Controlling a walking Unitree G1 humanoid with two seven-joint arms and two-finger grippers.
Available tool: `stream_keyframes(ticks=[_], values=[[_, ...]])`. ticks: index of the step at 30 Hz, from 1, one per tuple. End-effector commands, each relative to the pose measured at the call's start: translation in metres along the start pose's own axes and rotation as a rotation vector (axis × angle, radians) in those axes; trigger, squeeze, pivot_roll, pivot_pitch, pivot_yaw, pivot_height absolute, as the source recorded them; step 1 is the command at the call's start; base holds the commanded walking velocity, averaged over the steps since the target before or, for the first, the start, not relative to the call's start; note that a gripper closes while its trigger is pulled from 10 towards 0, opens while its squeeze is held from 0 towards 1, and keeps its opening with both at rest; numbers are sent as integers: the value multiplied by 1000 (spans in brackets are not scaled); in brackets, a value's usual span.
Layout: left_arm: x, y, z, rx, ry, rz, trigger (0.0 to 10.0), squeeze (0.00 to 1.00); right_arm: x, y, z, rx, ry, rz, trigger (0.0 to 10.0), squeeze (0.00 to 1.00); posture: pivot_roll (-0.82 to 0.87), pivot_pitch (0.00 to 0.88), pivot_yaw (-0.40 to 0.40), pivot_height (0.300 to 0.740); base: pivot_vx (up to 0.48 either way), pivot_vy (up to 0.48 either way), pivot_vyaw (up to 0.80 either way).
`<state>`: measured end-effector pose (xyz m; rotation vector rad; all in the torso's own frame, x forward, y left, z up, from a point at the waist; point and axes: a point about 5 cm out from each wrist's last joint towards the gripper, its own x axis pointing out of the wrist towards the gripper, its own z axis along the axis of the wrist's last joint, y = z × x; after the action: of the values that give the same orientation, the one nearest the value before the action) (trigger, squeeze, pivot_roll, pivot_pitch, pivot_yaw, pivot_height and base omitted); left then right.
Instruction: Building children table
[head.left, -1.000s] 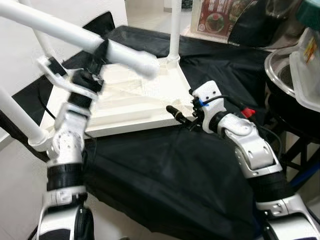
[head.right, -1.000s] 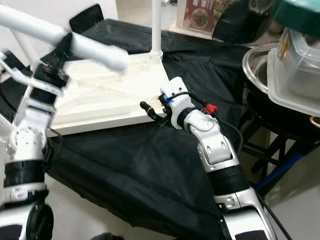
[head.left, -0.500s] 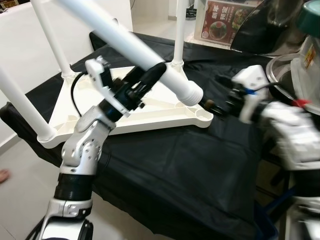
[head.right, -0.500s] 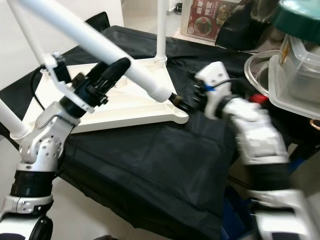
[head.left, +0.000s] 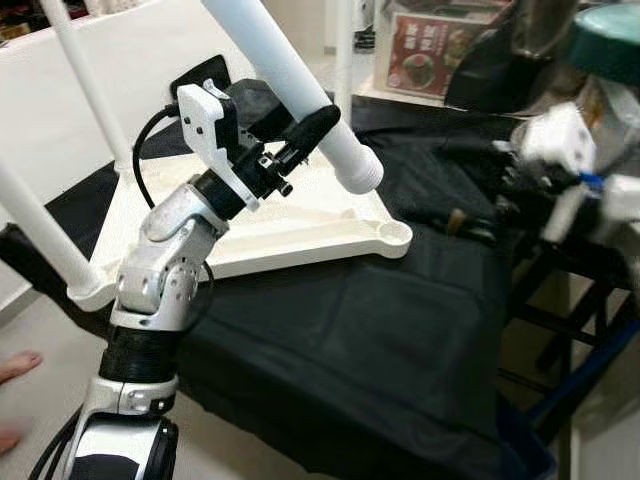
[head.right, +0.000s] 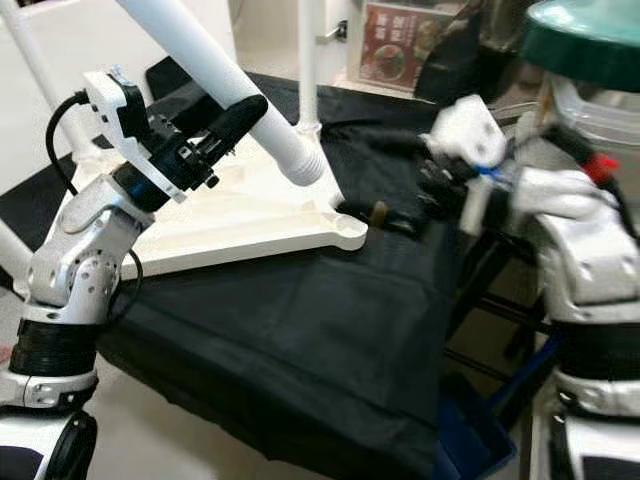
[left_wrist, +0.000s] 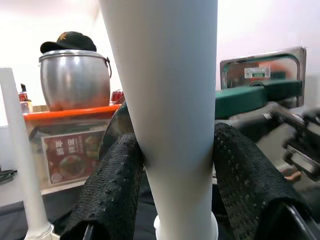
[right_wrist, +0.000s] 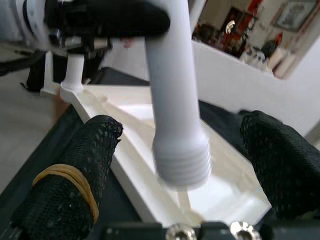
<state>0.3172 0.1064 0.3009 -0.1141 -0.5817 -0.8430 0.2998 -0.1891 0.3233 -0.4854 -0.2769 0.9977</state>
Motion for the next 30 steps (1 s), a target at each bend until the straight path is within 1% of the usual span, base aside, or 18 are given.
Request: stream_keyframes(ticks=[1, 2, 3, 4, 5, 6, 9, 10, 17, 19, 20, 21, 26, 29, 30], values=[[2, -7, -2, 23, 18, -30, 9529, 0, 23, 14, 8, -22, -34, 79, 10000, 0, -65, 27, 28, 740, 0, 0, 0], [2, -7, -2, 23, 18, -30, 9529, 0, 23, 14, 8, -22, -34, 79, 10000, 0, -65, 27, 28, 740, 0, 0, 0], [3, -8, -4, 28, 24, -35, 9804, 0, 28, 18, 9, -23, -32, 109, 10000, 0, -66, 29, 26, 740, 0, 0, 0], [3, -8, -5, 32, 28, -37, 9804, 0, 29, 20, 10, -23, -28, 129, 10000, 0, -66, 29, 26, 740, 0, 0, 0], [3, -8, -5, 32, 28, -37, 9804, 0, 29, 20, 10, -23, -28, 129, 10000, 0, -66, 29, 26, 740, 0, 0, 0], [3, -8, -5, 32, 30, -37, 10000, 0, 33, 22, 9, -22, -13, 138, 10000, 0, -69, 30, 25, 740, 0, 0, 0], [4, -8, -6, 35, 34, -40, 10000, 0, 36, 23, 8, -17, 0, 147, 10000, 0, -72, 35, 26, 740, 0, 0, 0], [5, -8, -6, 40, 42, -48, 10000, 0, 42, 23, 7, 0, 17, 132, 10000, 0, -76, 38, 27, 740, 0, 0, 0], [7, -7, -7, 45, 48, -58, 10000, 0, 46, 19, 5, 13, 31, 88, 10000, 0, -77, 40, 29, 740, 0, 0, 0], [9, -8, -7, 50, 50, -68, 10000, 0, 48, 12, 0, 2, 60, 22, 10000, 0, -76, 42, 30, 740, 0, 0, 0], [9, -8, -7, 50, 50, -68, 10000, 0, 48, 12, 0, 2, 60, 22, 10000, 0, -76, 42, 30, 740, 0, 0, 0], [9, -8, -8, 51, 51, -71, 10000, 0, 49, 9, -2, -1, 73, -8, 10000, 0, -77, 42, 29, 740, 0, 0, 0], [9, -8, -8, 53, 50, -74, 10000, 0, 50, 6, -3, -2, 79, -35, 10000, 0, -77, 42, 29, 740, 0, 0, 0], [9, -8, -9, 51, 49, -75, 10000, 0, 50, 6, -7, -3, 105, -39, 10000, 0, -74, 43, 26, 740, 0, 0, 0], [9, -7, -9, 51, 47, -76, 10000, 0, 51, 7, -9, -4, 124, -30, 9412, 0, -74, 44, 25, 740, 0, 0, 0]])
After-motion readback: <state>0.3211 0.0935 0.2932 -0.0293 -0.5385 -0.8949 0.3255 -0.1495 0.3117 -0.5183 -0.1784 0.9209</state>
